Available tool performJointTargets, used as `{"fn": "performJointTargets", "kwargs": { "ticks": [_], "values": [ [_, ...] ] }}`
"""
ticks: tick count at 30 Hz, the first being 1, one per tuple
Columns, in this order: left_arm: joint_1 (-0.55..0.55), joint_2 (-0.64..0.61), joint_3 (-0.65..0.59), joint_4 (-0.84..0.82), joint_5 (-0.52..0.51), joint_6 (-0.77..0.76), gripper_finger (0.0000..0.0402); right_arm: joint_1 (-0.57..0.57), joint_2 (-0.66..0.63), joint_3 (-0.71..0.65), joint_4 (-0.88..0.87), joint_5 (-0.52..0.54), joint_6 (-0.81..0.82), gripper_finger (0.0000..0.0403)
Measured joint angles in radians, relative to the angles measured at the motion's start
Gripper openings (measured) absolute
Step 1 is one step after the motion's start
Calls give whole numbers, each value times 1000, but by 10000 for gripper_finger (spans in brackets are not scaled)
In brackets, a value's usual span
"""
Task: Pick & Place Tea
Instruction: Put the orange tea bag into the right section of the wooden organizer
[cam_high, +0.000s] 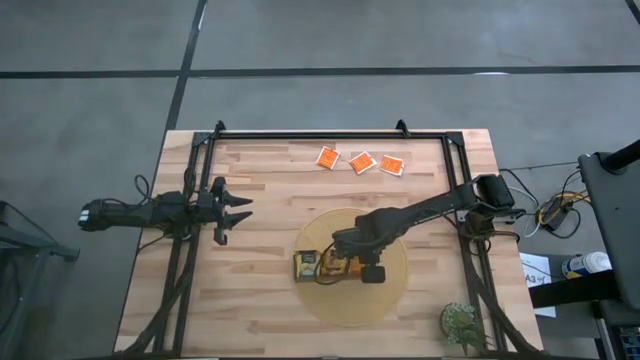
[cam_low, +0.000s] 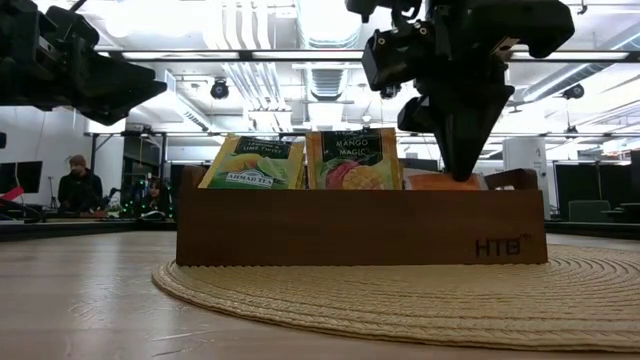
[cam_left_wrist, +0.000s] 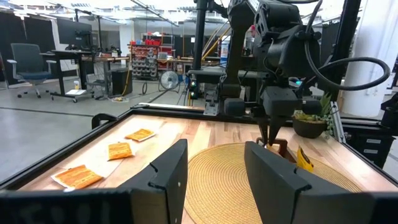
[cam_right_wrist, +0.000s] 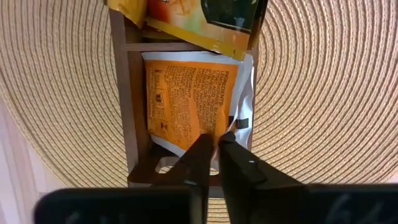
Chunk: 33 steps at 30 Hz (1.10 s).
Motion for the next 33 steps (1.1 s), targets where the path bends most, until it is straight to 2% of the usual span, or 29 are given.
{"fn": "performJointTargets", "kwargs": {
  "ticks": [3, 10, 16, 28, 33],
  "values": [
    [0, 0, 0, 0, 0, 0, 153, 0, 0, 0, -1, 0, 2, 13],
    [0, 0, 0, 0, 0, 0, 153, 6, 0, 2, -17, 21, 16, 9],
    [0, 0, 0, 0, 0, 0, 153, 28, -1, 2, -82, 144, 23, 8],
    [0, 0, 0, 0, 0, 0, 153, 68, -7, 2, -83, 350, 27, 8],
    [0, 0, 0, 0, 0, 0, 153, 68, -15, 2, -87, 370, 26, 8]
  ]
}}
